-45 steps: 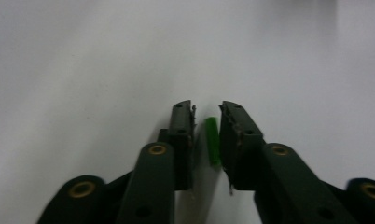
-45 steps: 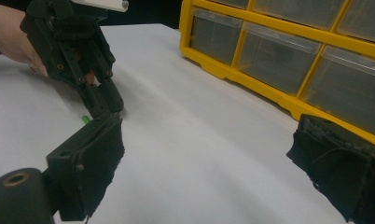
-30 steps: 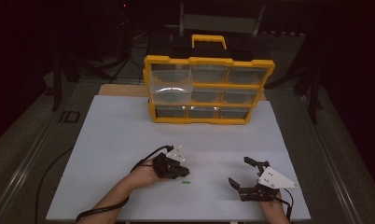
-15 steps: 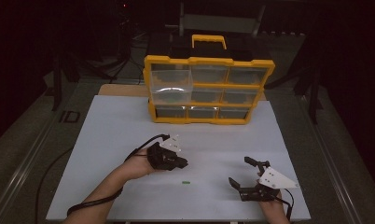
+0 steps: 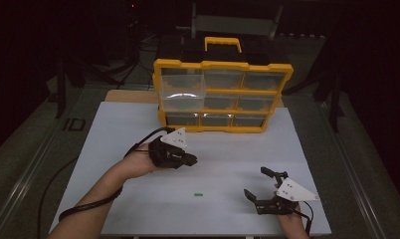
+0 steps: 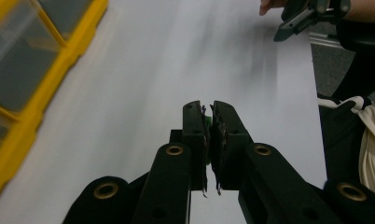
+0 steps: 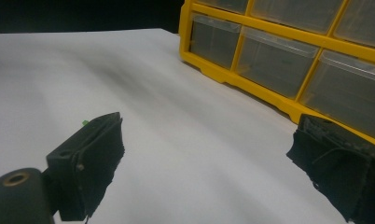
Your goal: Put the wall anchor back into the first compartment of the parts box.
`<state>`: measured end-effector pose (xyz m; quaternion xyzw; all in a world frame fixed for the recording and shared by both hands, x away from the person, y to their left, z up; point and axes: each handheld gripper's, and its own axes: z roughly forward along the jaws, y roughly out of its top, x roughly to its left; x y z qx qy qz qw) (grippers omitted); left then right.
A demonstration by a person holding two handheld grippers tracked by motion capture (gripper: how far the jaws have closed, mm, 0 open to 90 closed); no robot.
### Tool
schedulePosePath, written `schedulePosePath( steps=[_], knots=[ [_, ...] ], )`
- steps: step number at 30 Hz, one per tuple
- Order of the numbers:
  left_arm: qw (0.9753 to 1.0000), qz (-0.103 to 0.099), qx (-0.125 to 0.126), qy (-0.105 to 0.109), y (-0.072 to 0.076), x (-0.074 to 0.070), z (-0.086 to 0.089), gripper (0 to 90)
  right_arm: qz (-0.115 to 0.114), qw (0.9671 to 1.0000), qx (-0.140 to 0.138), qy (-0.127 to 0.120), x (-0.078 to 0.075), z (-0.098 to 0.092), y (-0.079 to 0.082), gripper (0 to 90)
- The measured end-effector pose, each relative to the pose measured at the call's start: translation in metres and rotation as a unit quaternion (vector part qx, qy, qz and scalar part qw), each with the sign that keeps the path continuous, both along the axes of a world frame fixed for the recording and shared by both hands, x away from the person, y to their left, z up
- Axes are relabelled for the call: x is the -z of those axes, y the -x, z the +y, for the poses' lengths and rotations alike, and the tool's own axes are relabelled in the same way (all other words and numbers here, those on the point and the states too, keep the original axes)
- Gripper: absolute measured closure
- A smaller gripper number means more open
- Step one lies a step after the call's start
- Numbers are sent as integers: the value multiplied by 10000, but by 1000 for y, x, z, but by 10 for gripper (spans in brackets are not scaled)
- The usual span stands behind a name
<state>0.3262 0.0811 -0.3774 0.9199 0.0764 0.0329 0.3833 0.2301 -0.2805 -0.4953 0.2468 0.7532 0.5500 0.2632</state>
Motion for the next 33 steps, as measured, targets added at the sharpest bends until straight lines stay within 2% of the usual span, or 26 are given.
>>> schedulePosePath(
  steps=[7, 8, 9, 12, 13, 14, 15, 17, 18, 25, 27, 29, 33],
  knots=[
    [9998, -206, 15, 23, -4, -28, 7, 839, 5, 10000, -7, 1, 0, 0, 0, 85],
    [9998, -206, 15, 23, -4, -28, 7, 838, -5, 10000, -6, 7, 0, 0, 0, 85],
    [9997, -244, 5, 95, -6, -39, 10, 838, -16, 10000, -18, 10, 0, 0, 0, 85],
    [9993, -340, -14, 146, -7, -52, 12, 838, -13, 10000, -5, 3, 0, 0, 0, 85],
    [9993, -340, -14, 146, -7, -52, 12, 838, -13, 10000, -5, 3, 0, 0, 0, 85],
    [9991, -380, -21, 179, -8, -61, 14, 838, -11, 10000, 0, 11, 0, 0, -1, 85],
    [9989, -447, -39, 160, -9, -66, 14, 838, -10, 10000, -1, 10, 0, 0, -1, 85],
    [9989, -445, -53, 160, -9, -69, 14, 838, -4, 10000, 2, 12, 0, 0, -1, 85],
    [9985, -512, -54, 179, -11, -76, 15, 838, 1, 10000, 1, 7, 0, 0, 0, 85],
    [9977, -610, -118, 258, -16, -96, 20, 838, -5, 10000, 6, -11, 0, 0, 0, 85],
    [9972, -654, -138, 321, -20, -107, 23, 838, -5, 10000, 5, -10, 0, 0, 0, 85],
    [9971, -656, -141, 352, -21, -110, 24, 838, -2, 10000, 2, -7, 0, 0, 0, 85],
    [9956, -742, -283, 505, -30, -126, 28, 838, 1, 10000, 6, -2, 0, 0, -1, 85]
  ],
)
